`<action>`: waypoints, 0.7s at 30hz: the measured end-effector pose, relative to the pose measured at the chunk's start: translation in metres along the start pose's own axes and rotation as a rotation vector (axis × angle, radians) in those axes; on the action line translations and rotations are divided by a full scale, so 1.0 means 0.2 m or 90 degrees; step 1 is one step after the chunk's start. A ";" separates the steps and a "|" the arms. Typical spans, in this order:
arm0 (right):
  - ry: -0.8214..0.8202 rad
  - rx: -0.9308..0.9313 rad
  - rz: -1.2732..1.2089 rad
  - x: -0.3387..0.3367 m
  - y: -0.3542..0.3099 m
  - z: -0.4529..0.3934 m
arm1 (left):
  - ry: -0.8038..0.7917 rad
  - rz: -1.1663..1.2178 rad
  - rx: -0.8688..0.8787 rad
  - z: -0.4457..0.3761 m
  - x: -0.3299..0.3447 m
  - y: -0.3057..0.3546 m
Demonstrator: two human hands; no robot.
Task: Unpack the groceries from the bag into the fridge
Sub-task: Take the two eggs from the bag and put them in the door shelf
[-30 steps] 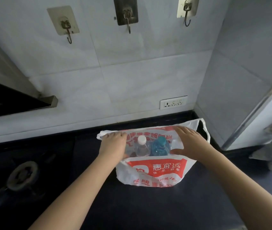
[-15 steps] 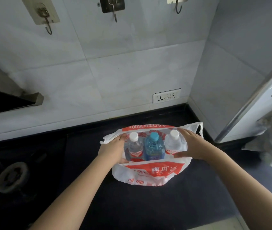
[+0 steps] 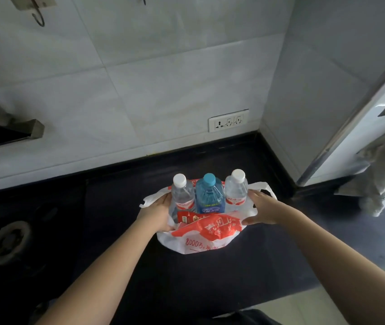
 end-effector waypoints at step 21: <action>0.403 -0.327 0.269 0.48 0.00 0.15 | 0.339 -0.057 0.340 0.32 0.33 0.14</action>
Point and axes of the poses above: each hand's wrist, its own z-axis away from the middle knuckle, its own x-axis out of the palm, y = z × x, the point moved 3 cm from there along -z, towards the middle knuckle, and after that the axes turned 6 degrees about -z, right-handed, at the moved point
